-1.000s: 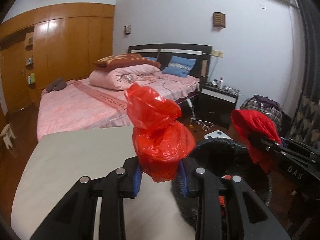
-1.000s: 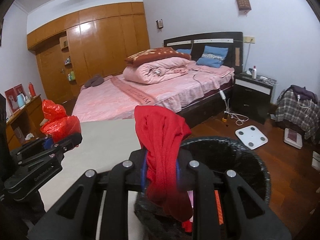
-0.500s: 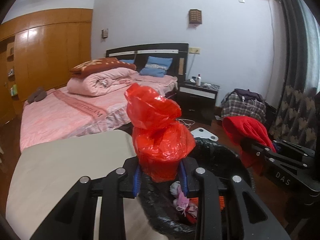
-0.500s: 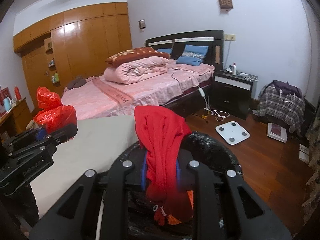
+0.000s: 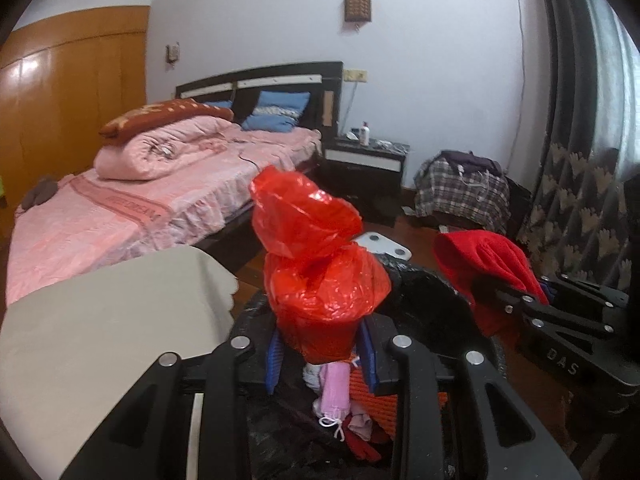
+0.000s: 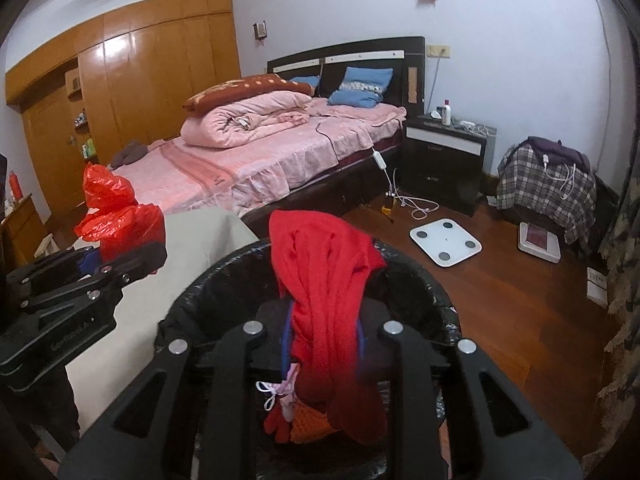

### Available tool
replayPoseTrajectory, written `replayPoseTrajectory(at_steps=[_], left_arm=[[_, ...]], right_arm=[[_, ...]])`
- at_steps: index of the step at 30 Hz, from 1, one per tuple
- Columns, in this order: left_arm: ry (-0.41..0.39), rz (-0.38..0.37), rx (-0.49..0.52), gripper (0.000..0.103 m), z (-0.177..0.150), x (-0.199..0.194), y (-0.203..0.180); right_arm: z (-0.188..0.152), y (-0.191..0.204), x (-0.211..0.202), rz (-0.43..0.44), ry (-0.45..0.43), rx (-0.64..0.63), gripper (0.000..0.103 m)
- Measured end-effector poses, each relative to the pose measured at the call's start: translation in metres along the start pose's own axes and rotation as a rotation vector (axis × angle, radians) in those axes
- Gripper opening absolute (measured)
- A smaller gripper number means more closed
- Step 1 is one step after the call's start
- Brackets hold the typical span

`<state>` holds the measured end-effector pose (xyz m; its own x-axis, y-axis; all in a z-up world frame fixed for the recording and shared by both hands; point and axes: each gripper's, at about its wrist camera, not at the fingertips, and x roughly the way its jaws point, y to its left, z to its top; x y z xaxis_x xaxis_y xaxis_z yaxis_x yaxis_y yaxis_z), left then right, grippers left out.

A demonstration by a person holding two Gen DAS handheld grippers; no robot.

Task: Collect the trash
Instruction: 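Carry the red bag and red gloves over the bin and release both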

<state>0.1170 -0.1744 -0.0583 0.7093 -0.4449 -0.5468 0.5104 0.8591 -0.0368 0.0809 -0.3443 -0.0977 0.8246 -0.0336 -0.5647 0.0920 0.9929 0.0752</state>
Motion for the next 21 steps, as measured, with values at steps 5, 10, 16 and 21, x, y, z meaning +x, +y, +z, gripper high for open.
replayPoseTrajectory(at_steps=[5,10,16,21], left_arm=[[0.044,-0.039,-0.030,0.067,0.003,0.019,0.006],[0.045,0.003,-0.042,0.078,0.001,0.015,0.018],[0.035,0.078,-0.044,0.096,-0.001,-0.004,0.033],[0.038,0.121,-0.049,0.097,-0.006,-0.027,0.044]], right_arm=[[-0.004,-0.011,0.018,-0.032,0.035,0.007,0.054],[-0.008,-0.016,0.015,-0.071,0.026,0.016,0.082],[-0.007,-0.016,0.005,-0.072,0.024,0.029,0.097],[0.002,-0.006,-0.012,-0.030,0.014,0.032,0.097]])
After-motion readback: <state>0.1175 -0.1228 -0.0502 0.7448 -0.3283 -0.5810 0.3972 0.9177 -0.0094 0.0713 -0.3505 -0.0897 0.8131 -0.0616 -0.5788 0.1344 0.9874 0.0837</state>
